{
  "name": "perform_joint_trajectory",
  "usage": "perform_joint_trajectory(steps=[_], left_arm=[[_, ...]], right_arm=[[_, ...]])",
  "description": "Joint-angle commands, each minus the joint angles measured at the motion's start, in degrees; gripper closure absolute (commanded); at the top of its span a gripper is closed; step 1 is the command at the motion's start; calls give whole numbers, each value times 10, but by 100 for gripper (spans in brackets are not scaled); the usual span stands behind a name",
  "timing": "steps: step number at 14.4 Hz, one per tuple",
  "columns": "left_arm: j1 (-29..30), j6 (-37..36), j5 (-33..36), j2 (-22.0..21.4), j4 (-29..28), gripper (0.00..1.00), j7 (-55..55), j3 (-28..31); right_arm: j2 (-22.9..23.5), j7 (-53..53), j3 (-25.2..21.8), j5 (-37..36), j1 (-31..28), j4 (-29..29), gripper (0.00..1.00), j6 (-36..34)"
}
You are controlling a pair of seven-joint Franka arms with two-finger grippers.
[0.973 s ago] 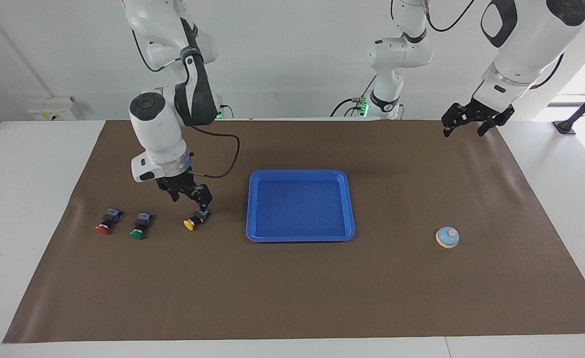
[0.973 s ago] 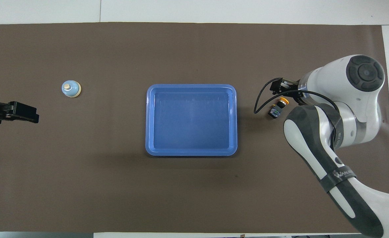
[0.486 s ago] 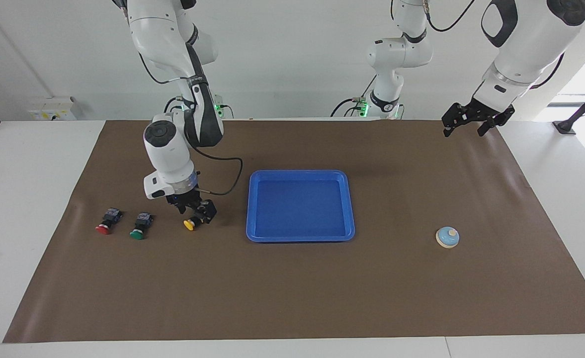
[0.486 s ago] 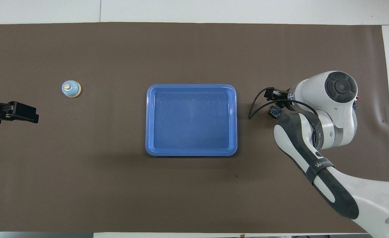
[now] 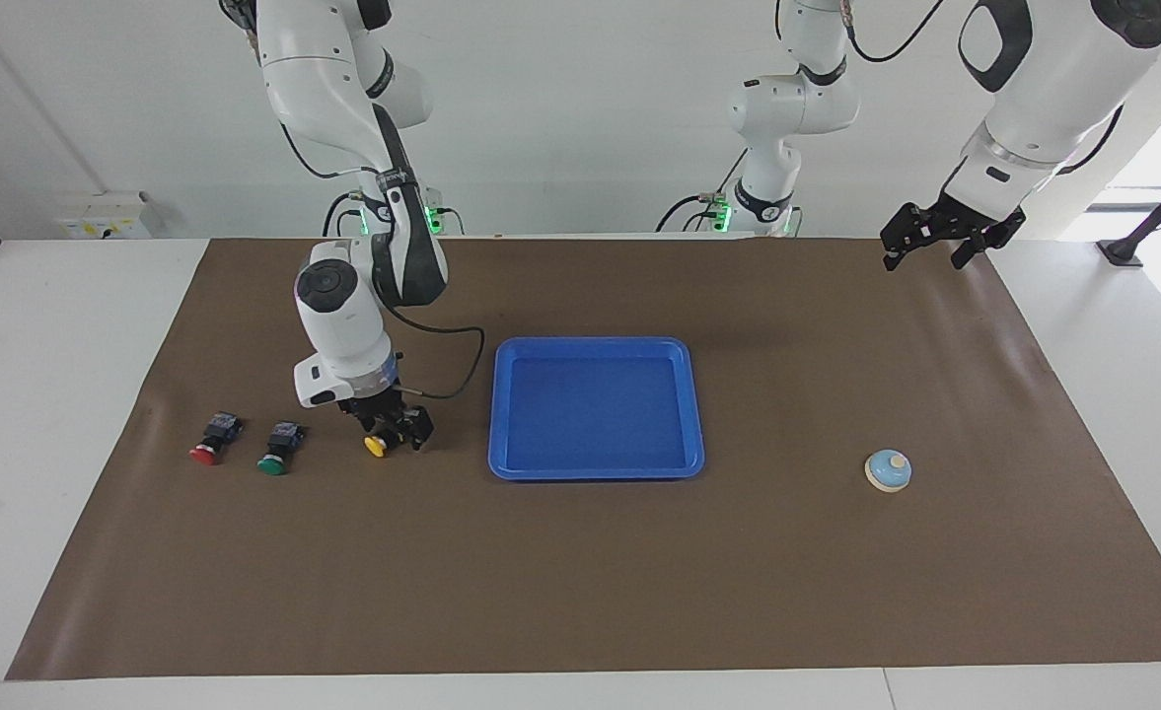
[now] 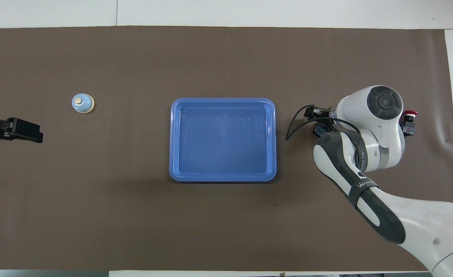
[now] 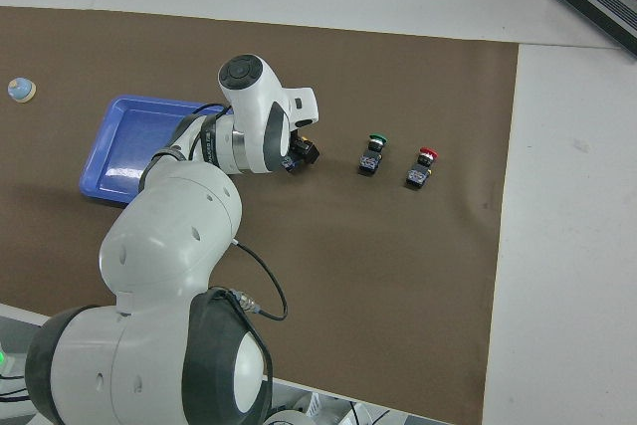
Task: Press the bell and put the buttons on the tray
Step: 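Carry the yellow button with the right gripper into the blue tray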
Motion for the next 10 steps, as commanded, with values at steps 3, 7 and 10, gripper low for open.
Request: perform_joint_trajectory(steps=[3,7,10], left_arm=[[1,-8,-4,-5,3,0,-4,2],[1,-8,-4,-5,3,0,-4,2],[1,-8,-5,-5,3,0,-4,2]], right_arm=[[-3,-14,0,11,16,-15,100,9],[-3,-18,-1,7,23,-11,100,-1],[-6,-18,-1,6,23,31,100,-51]])
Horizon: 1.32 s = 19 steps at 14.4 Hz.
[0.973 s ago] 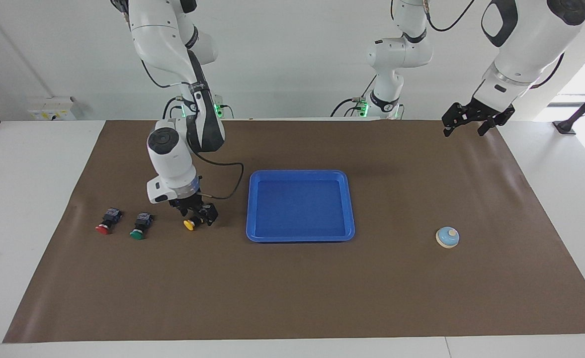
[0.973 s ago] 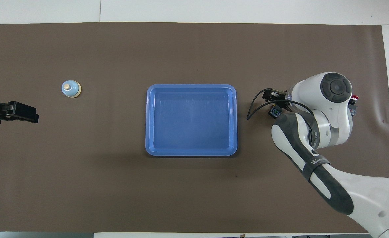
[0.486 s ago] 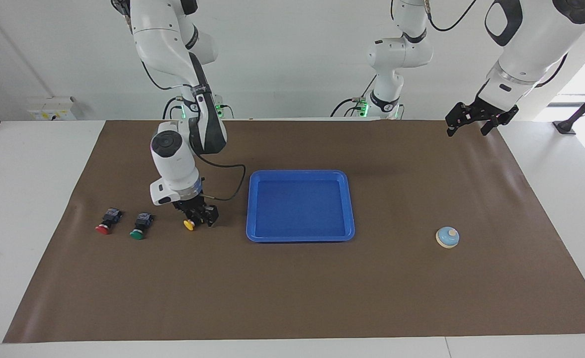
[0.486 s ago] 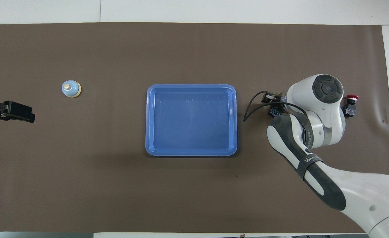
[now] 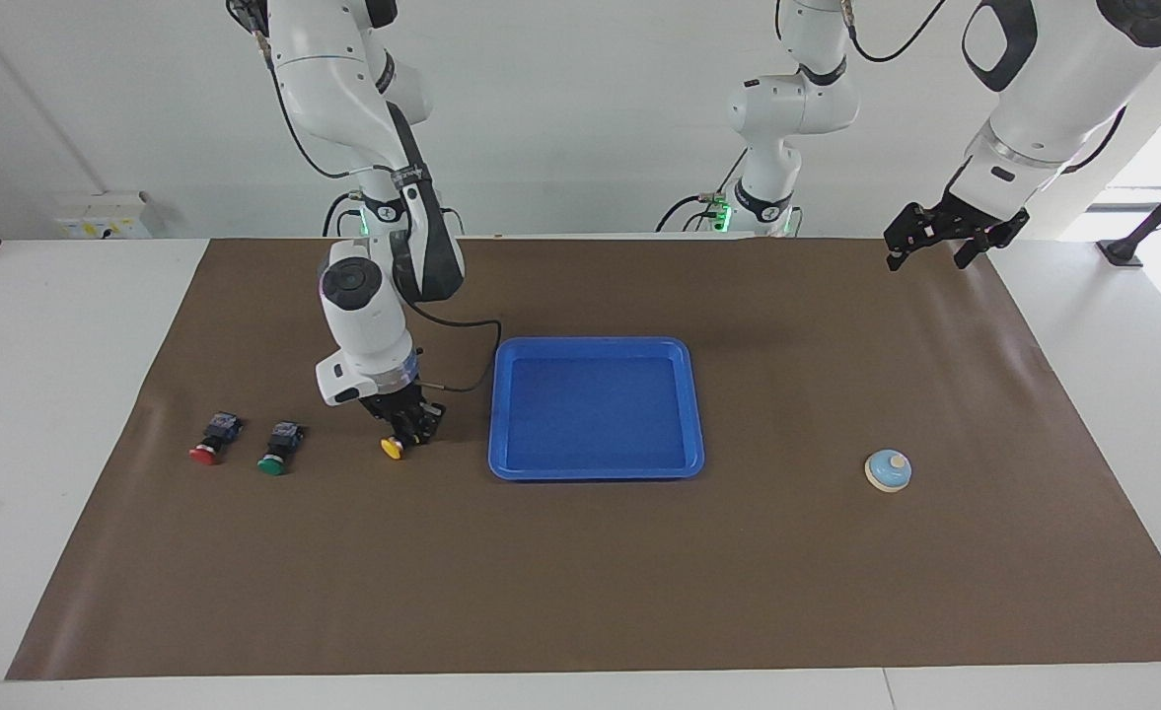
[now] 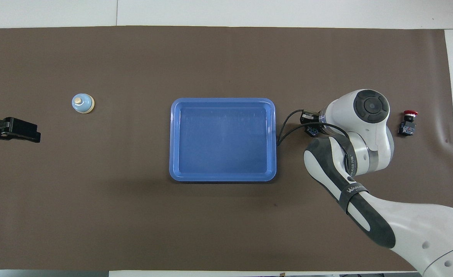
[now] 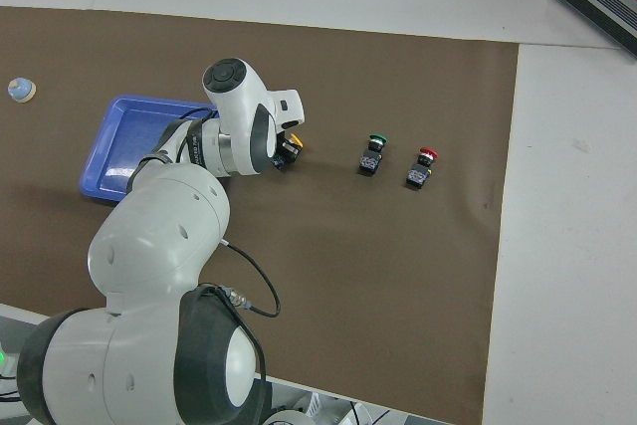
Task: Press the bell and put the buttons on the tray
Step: 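Carry the yellow button with the right gripper into the blue tray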
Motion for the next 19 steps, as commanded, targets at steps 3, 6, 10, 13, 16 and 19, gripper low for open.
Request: perform_joint_trajectory(steps=[3,6,10,13,16,19], left_arm=[[1,-8,-4,-5,3,0,-4,1],[1,-8,-4,-5,3,0,-4,1],[1,-8,-4,-5,3,0,-4,1],[1,-8,-4,-5,3,0,-4,1],[1,-8,-4,-5,3,0,-4,1],[1,-8,-4,-5,3,0,-4,1]], right_arm=[[-7,-14,1,8,1,150,100,-189],[-5,-12,1,15,42,234,100,-275],[-3,-18,1,15,113,231,100,-259],[1,-69,2,15,145,183,100,-215],[31,-70,2,16,167,141,100,-142],[35,-78,2,15,167,105,100,-95]])
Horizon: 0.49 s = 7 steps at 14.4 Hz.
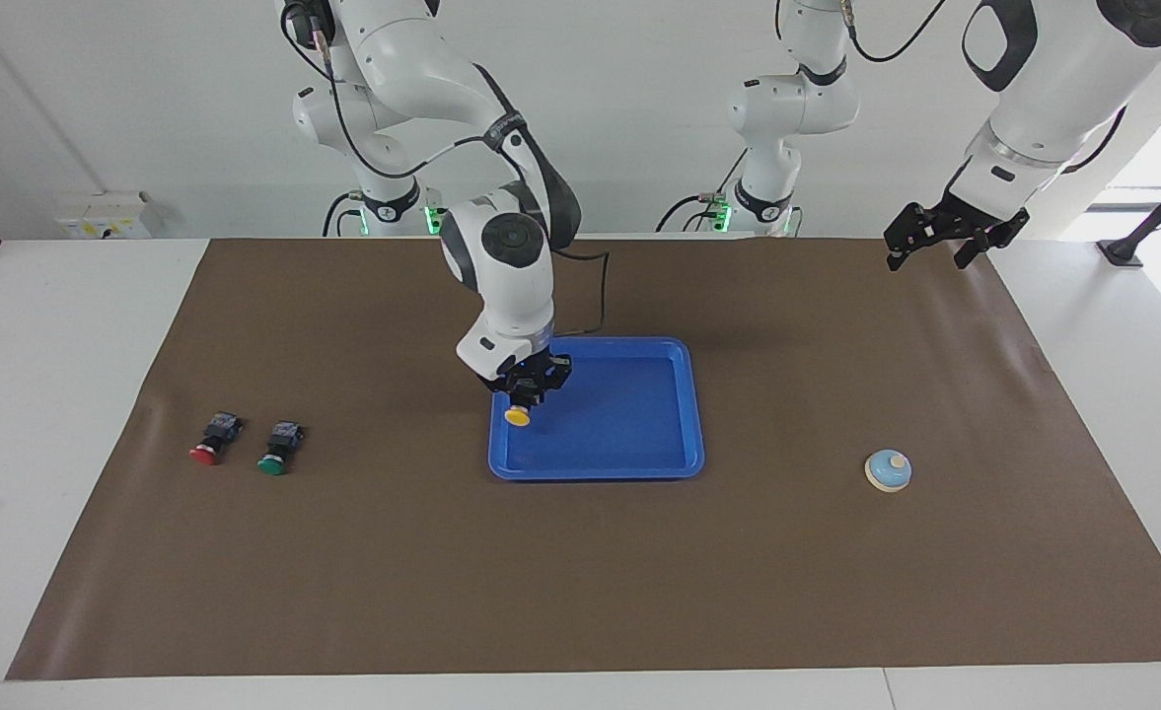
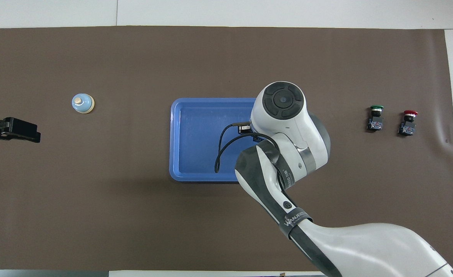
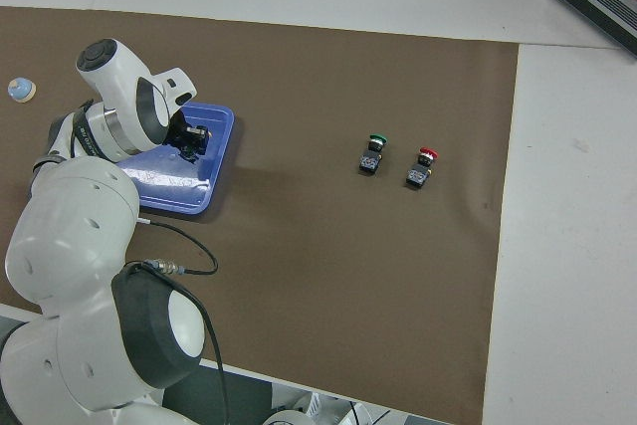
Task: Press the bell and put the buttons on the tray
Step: 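Carry the yellow button with the right gripper into the blue tray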
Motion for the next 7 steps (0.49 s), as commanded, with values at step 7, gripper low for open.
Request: perform_joint_trajectory(steps=[7], left_arm=[[1,-8,-4,-5,3,0,-4,1]], right_arm=[[-13,-22,-2,15,10,-55,100,50]])
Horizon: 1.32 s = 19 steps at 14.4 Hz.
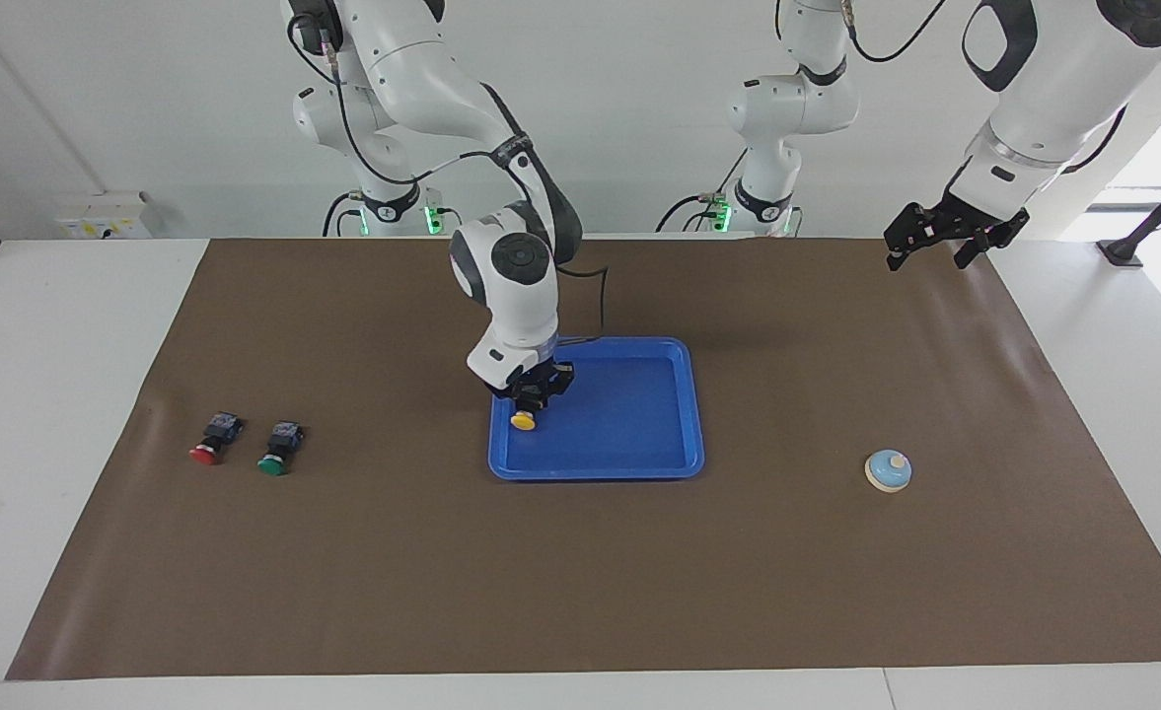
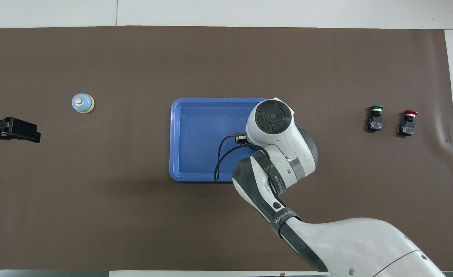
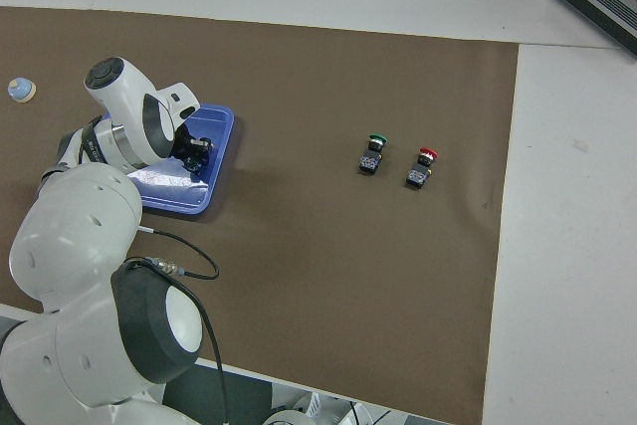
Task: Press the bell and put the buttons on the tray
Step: 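Carry the yellow button with the right gripper into the blue tray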
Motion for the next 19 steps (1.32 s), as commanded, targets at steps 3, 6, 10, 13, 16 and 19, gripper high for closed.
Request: perform_joint_trajectory(steps=[3,6,10,13,16,19], left_arm=[[1,-8,-4,-5,3,0,-4,1],[1,-8,-4,-5,3,0,-4,1],[1,-8,-4,-5,3,0,-4,1],[1,-8,-4,-5,3,0,-4,1],[1,-8,-4,-5,3,0,-4,1],[1,-8,-4,-5,3,0,-4,1]], right_arm=[[-16,-13,-3,15,1,-22,4,18],[-20,-5,-3,15,-2,-5,0,4],[-48,28,-9,16,-42,87,0,-115],[-86,29,-12,13,-111,96,0,-129],[-94,21,-11,4,-179,95,0,-131],[-95,-58,-12,-2,-249,77,0,-120]])
